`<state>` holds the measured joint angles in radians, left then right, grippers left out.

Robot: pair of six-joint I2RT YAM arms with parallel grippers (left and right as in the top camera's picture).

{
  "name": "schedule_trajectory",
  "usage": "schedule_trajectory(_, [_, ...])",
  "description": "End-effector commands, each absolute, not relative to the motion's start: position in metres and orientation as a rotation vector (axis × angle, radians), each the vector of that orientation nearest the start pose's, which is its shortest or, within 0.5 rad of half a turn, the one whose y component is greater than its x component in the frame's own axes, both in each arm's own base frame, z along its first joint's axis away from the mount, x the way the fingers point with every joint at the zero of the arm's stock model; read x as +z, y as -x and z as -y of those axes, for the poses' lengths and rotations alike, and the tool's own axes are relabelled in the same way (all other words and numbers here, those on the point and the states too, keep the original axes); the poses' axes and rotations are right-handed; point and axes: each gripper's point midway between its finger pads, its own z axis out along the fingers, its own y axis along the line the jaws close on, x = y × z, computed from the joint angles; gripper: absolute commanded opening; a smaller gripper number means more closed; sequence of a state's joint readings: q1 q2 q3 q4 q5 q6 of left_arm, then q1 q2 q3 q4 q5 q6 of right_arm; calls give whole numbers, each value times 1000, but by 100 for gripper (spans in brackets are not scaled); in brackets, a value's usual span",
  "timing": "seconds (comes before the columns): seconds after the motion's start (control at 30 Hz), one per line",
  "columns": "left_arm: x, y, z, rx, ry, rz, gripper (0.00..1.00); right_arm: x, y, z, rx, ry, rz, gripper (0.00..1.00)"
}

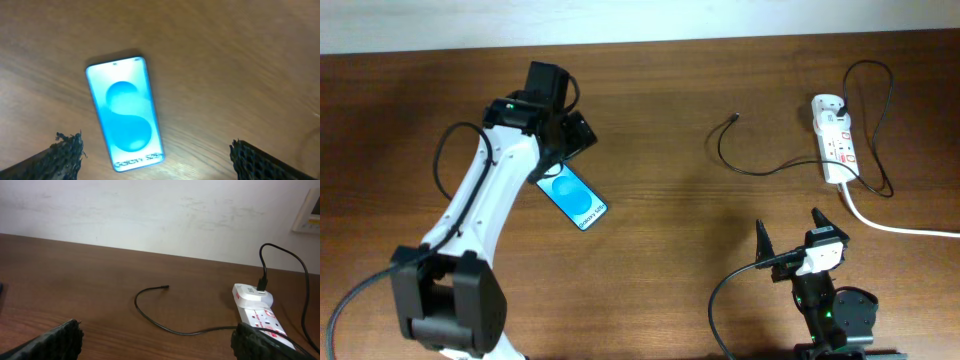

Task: Plug charger to phone and switch on socket
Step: 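Move the left gripper over the blue phone and lower onto it, then close the left gripper on the phone's top edge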

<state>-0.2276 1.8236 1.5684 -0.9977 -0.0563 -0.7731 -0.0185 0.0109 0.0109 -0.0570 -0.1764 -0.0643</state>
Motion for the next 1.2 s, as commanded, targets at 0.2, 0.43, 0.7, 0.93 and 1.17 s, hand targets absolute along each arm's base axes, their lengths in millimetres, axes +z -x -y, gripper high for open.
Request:
schedule_trajectory(0.2, [67,-408,78,-111,898,-2871,99,160,-244,-26,76,179,-1622,99])
schedule_trajectory(0.43, [38,-401,74,-27,921,-2936,99,160,-244,-26,76,179,-1622,99])
schedule_trajectory(0.7, [5,-393,73,35,943,-3009,99,160,-244,-26,76,179,-1622,99])
schedule_trajectory(0.93, [-9,-388,74,50,1034,-3019,99,160,-244,-26,76,179,-1622,99])
schedule_trajectory(1.17, [-9,-383,84,-26,1049,-3058,99,160,-244,-26,76,179,-1622,99])
